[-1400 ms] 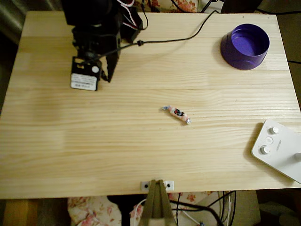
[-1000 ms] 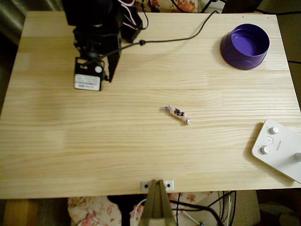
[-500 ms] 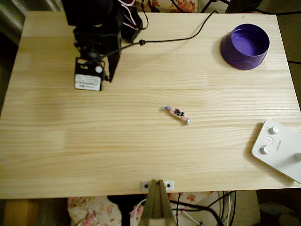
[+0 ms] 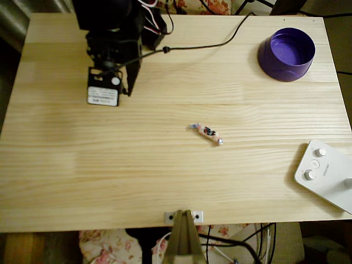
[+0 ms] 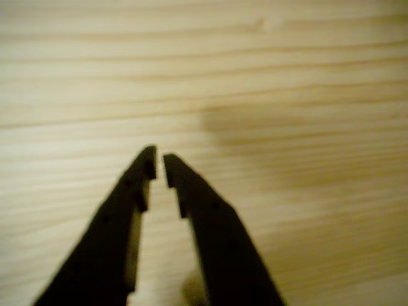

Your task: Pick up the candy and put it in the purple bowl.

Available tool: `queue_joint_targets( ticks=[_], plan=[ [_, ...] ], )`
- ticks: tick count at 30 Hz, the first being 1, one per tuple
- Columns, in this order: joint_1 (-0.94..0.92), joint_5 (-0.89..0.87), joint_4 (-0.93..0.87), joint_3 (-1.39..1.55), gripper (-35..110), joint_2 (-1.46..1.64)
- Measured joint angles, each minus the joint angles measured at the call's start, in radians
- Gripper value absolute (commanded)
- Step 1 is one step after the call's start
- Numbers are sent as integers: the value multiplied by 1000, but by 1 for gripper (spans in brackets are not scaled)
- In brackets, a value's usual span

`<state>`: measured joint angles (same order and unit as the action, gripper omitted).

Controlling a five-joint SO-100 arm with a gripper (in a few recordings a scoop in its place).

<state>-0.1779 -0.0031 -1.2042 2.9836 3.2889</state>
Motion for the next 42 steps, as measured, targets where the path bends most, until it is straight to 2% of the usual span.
queue_joint_targets(
  ticks=[16, 42],
  plan=[
    [-52, -55, 0, 0, 0, 0],
    [-35, 0, 0, 0, 0, -37]
  ],
)
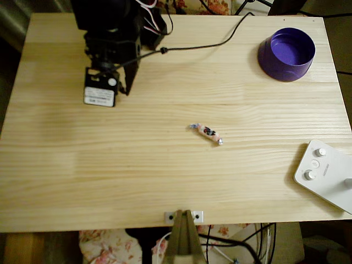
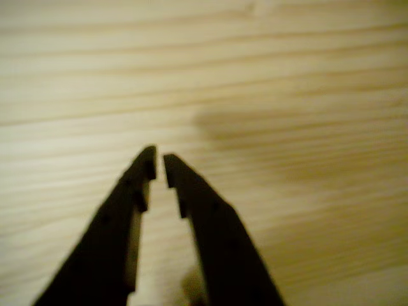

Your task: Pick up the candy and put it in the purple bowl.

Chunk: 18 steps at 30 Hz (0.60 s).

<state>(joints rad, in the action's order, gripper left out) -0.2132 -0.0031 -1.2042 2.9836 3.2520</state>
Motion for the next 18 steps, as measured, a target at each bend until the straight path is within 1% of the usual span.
queue_joint_targets(
  ticks=[6, 18],
  plan=[
    [2, -6, 0, -74, 0, -103],
    [34, 35, -18, -391, 0, -334]
  ],
)
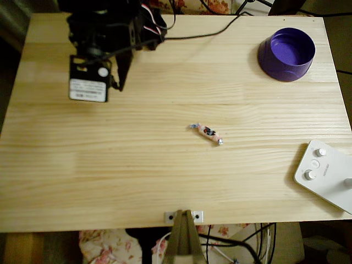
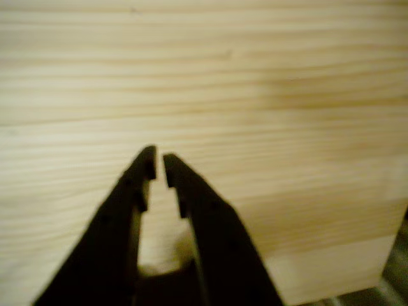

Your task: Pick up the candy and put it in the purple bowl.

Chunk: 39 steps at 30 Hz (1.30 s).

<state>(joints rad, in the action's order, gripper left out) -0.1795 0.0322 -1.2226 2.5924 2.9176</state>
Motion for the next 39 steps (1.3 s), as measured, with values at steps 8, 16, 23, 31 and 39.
queue_joint_targets(
  ticks=[8, 16, 23, 31, 39],
  plan=[
    [91, 34, -3, -179, 0, -153],
    [233, 78, 3, -342, 0, -307],
    [370, 104, -15, -443, 0, -388],
    [479, 104, -40, -514, 0, -489],
    [572, 80, -37, -540, 0, -560]
  ],
)
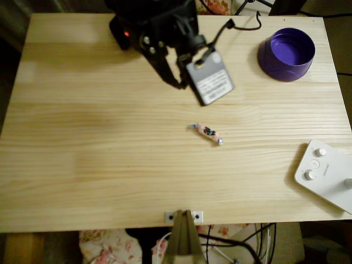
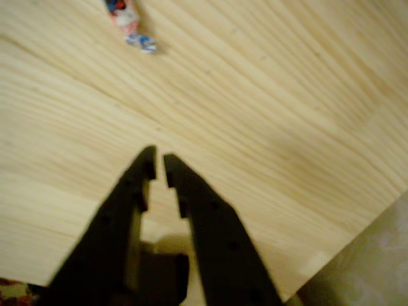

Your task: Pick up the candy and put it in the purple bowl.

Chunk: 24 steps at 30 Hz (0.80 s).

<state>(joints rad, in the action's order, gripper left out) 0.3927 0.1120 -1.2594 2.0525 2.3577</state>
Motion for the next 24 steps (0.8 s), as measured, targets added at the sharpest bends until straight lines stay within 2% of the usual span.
queue_joint_targets(
  ticks=[9, 24],
  plan=[
    [107, -94, 3, -107, 0, -126],
    [163, -110, 48, -167, 0, -304]
  ],
)
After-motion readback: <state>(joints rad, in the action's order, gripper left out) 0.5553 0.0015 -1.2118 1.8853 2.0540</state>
